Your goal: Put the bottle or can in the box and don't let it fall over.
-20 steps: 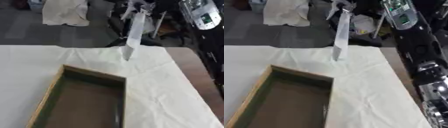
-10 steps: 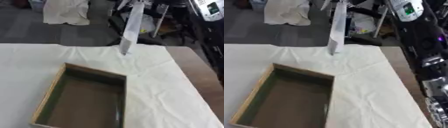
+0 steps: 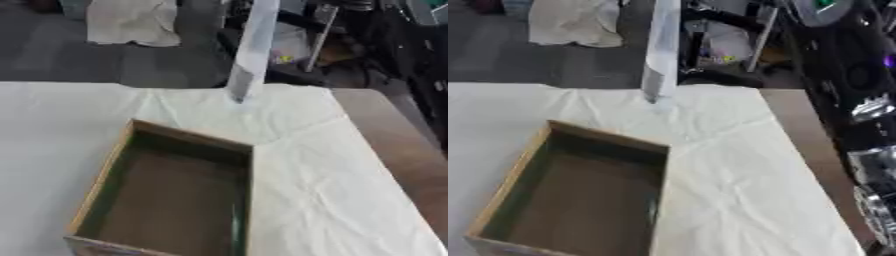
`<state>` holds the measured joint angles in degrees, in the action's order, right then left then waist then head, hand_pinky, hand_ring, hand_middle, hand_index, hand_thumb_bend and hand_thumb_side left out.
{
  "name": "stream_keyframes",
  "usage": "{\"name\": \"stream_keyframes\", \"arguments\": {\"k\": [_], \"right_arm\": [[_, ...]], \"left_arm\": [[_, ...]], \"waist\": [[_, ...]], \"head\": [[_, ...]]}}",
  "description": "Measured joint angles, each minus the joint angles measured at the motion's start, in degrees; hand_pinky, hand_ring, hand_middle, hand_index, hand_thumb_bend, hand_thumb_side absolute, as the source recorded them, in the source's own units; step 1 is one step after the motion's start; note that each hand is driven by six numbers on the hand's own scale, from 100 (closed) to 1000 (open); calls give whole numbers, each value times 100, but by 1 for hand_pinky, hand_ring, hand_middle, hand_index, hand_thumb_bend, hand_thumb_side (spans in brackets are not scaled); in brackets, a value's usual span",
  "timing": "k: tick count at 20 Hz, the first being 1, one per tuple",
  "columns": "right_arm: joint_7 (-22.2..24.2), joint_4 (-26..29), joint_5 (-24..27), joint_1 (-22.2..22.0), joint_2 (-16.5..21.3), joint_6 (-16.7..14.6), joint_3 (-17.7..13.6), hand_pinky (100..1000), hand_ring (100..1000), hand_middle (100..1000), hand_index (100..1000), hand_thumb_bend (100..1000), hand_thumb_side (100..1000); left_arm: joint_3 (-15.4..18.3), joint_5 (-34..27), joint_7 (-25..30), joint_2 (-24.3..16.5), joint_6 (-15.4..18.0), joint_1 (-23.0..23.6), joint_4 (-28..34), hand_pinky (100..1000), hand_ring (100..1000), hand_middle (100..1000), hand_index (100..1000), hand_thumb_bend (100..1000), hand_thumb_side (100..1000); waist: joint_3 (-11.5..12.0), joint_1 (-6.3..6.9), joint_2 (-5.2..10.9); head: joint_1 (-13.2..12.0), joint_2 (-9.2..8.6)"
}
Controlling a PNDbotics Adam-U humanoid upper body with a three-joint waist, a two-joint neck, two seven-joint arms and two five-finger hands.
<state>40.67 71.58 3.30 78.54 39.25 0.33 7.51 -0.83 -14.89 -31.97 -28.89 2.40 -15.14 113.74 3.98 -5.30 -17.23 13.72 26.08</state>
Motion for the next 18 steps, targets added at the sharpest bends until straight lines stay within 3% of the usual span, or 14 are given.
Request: {"name": "stream_keyframes", "arguments": {"k": [18], "right_arm": [[-257,1488,426,-94,95,587,659,620,341,391,392,100,100]], "left_arm": [[1,-44,1,-43,-1,0,0,679,814,844,743,235,831]], "waist": [[-14,23,173]], "head": [[-6,297]]}}
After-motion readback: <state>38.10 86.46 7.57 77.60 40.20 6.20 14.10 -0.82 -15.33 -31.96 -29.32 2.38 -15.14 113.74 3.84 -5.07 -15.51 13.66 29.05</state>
